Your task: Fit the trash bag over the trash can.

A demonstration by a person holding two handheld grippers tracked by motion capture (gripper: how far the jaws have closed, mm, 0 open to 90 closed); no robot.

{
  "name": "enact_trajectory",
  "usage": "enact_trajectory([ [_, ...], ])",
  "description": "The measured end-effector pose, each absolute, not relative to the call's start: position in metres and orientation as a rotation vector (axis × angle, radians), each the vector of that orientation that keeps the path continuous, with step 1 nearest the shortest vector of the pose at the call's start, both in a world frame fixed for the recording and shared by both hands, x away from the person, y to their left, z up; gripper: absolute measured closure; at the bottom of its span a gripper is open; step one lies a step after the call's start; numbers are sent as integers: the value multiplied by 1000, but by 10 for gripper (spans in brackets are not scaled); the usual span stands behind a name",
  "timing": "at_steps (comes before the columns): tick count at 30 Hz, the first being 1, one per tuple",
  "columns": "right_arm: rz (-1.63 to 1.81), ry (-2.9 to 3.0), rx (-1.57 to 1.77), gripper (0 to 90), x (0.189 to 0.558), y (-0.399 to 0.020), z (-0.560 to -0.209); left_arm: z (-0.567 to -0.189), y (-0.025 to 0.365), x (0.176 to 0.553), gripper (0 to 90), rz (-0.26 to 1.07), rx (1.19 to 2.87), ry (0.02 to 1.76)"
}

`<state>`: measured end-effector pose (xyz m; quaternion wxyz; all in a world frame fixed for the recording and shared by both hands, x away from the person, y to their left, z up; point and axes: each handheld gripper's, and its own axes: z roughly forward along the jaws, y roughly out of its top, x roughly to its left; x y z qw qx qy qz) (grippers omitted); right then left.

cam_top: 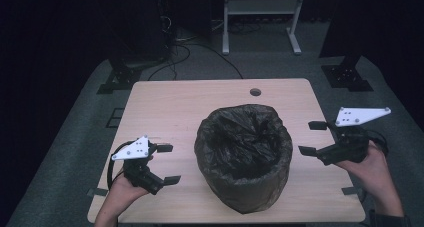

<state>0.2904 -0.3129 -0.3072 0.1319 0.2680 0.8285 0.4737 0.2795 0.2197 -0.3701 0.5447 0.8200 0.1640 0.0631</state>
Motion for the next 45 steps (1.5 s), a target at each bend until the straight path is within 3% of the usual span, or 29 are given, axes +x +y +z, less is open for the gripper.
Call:
enact_trajectory([
  [32, 1311, 2273, 1029, 99, 262, -367, -423, -403, 255, 267, 0, 328, 2054, 556],
  [45, 1253, 2259, 1066, 99, 261, -377, -450, -428, 260, 269, 0, 353, 2106, 620],
])
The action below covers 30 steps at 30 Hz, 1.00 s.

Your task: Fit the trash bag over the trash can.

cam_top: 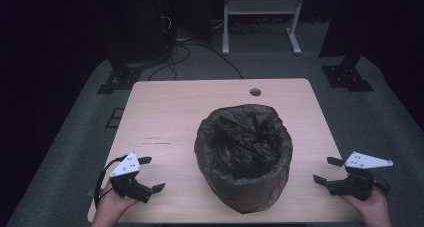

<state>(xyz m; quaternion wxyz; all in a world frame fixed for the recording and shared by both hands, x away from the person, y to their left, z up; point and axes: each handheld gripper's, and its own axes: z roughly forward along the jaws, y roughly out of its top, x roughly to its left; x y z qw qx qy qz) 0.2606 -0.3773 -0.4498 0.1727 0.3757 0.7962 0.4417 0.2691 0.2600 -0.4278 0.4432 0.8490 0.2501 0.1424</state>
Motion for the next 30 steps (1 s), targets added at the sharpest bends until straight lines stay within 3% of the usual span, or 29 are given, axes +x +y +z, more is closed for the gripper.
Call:
enact_trajectory([
  [20, 1095, 2365, 1096, 99, 272, -362, -487, -460, 256, 278, 0, 351, 2239, 702],
  [30, 1041, 2387, 1085, 99, 274, -356, -488, -475, 255, 281, 0, 336, 2306, 738],
])
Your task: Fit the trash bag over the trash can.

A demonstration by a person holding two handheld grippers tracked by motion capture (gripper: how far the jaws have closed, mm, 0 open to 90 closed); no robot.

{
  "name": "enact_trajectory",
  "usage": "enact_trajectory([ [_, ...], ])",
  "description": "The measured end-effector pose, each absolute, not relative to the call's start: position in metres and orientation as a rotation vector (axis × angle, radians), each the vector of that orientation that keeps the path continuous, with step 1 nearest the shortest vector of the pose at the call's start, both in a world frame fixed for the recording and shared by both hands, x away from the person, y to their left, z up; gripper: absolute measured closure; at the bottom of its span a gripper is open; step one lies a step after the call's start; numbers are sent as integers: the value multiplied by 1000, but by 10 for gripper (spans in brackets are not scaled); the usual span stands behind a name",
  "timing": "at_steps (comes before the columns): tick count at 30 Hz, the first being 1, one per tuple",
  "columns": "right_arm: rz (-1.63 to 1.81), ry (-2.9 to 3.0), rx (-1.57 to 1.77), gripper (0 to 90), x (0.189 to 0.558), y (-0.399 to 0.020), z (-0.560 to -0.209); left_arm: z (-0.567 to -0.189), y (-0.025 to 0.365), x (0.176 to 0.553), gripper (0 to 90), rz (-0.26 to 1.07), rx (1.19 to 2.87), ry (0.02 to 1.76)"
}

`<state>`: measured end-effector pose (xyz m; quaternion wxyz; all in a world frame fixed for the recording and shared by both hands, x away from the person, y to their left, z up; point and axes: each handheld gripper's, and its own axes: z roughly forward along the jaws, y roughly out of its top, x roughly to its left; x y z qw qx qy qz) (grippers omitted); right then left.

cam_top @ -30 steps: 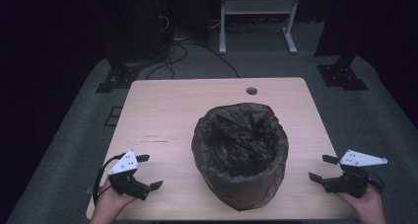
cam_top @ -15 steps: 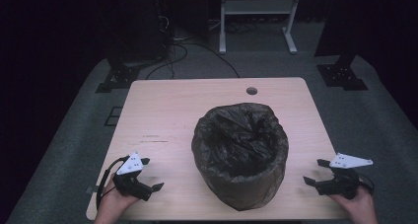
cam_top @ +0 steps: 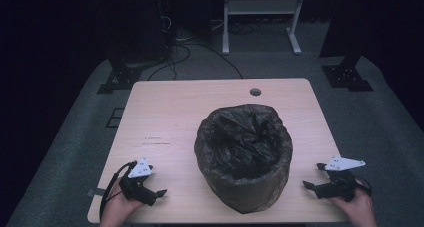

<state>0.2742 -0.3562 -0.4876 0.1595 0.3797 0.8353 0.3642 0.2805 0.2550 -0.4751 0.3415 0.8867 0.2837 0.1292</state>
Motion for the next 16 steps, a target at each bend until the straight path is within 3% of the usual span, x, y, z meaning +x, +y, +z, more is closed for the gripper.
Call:
enact_trajectory([
  [16, 1042, 2389, 1082, 99, 274, -356, -488, -484, 259, 280, 0, 319, 2252, 729],
])
